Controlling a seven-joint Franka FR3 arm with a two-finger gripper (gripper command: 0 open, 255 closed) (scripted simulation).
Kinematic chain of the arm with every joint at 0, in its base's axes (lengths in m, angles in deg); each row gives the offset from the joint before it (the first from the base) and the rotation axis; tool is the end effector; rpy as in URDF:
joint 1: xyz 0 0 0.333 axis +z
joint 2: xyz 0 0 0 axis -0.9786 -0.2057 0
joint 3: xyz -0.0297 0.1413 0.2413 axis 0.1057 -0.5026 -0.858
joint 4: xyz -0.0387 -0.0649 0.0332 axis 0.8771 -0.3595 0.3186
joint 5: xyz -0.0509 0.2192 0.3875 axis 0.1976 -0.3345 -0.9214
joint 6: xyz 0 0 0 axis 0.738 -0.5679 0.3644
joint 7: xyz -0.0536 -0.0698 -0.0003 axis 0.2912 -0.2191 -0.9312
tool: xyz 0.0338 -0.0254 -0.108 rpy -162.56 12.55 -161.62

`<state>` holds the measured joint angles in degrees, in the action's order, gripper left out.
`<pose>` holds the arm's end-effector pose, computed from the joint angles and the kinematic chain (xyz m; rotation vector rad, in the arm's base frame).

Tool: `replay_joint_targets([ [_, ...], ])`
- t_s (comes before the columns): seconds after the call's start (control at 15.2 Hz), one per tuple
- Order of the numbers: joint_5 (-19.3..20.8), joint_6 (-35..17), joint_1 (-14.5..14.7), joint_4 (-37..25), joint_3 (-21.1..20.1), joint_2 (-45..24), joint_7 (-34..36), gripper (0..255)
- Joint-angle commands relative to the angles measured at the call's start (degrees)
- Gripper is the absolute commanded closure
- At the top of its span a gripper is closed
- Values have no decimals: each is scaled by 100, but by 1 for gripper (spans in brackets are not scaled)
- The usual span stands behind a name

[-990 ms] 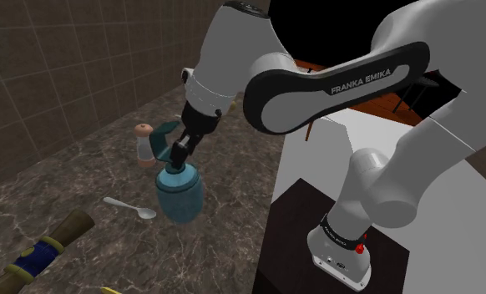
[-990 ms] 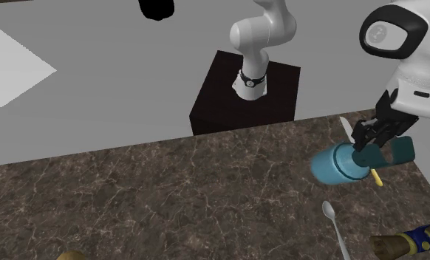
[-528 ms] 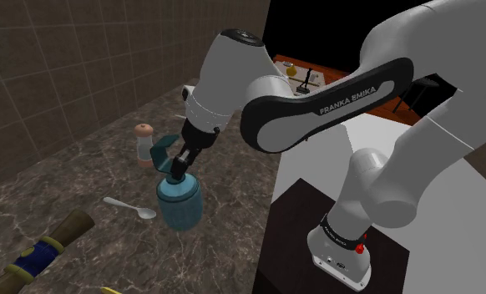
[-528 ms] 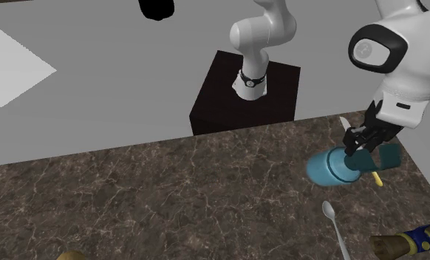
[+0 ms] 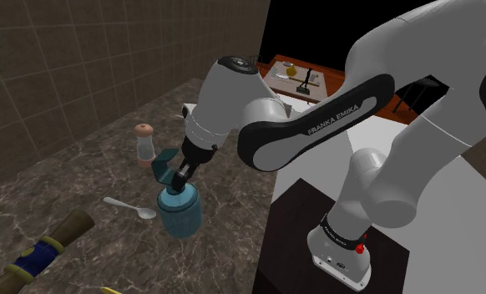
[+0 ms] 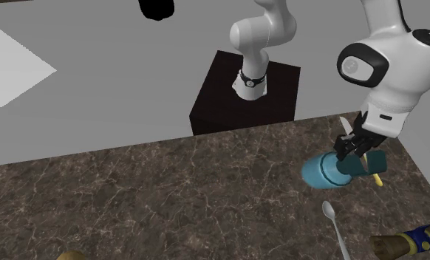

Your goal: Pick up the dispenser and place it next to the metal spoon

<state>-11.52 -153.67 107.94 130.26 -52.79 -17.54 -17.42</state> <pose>0.3813 0.3666 0.3265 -2.9530 -0.7381 -0.4451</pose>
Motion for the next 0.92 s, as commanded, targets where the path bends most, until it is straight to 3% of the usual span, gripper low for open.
replay_joint_targets([
  [0.0, 15, -45, -4, 7, -8, -26, 18, 255],
  [0.4, 15, -45, -4, 7, -8, -27, 18, 255],
  [0.46, 15, -45, -5, 7, -8, -27, 17, 0],
  [0.79, 15, -45, -4, 7, -8, -27, 18, 0],
  [0.86, -60, 156, 29, -23, 12, 150, -36, 0],
])
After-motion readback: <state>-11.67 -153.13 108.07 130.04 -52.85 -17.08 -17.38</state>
